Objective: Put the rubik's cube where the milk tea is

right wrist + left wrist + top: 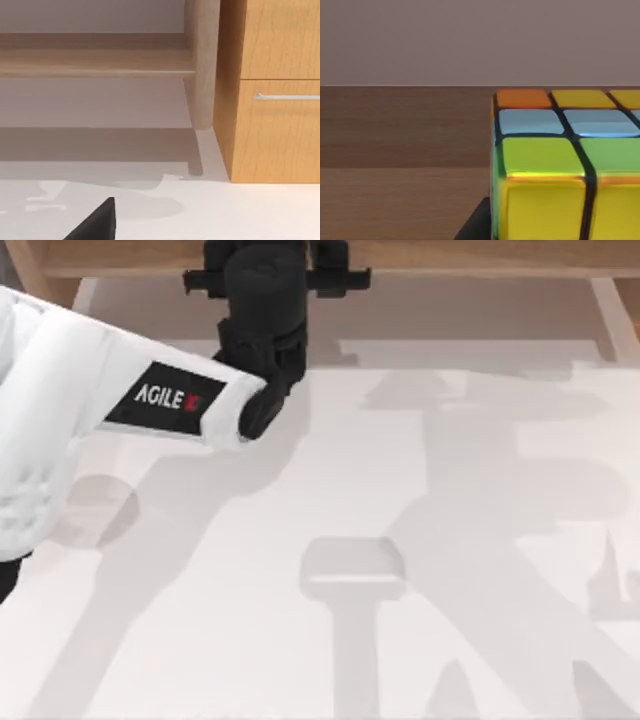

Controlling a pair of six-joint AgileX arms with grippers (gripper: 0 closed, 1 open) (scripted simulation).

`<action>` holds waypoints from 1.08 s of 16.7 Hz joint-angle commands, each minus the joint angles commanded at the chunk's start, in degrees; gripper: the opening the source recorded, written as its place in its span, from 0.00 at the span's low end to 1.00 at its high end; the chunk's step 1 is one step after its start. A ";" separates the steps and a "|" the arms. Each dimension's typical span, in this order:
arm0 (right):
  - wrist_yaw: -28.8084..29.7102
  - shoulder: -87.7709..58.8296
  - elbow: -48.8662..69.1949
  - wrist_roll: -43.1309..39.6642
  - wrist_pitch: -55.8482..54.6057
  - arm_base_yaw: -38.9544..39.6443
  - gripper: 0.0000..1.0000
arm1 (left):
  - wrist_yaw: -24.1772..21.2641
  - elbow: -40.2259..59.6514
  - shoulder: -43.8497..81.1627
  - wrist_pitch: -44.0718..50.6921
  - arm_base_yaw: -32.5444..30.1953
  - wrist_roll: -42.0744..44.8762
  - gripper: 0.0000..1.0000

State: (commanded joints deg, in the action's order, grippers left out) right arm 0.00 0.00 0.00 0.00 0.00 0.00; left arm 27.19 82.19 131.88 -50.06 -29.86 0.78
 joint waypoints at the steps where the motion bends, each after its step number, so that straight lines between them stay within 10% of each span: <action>1: 0.00 0.00 0.00 0.00 0.00 0.00 1.00 | 0.00 0.00 0.00 0.00 0.00 0.00 0.17; 4: 0.00 0.00 0.00 0.00 0.00 0.00 1.00 | 0.00 0.00 0.00 0.00 0.00 0.00 0.00; 18: 0.00 0.00 0.00 0.00 0.00 0.00 1.00 | -1.44 1.36 -3.34 -5.99 2.44 -2.37 0.00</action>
State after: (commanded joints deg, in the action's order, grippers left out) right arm 0.00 0.00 0.00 0.00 0.00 0.00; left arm 25.75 83.55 128.54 -56.05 -27.42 -1.59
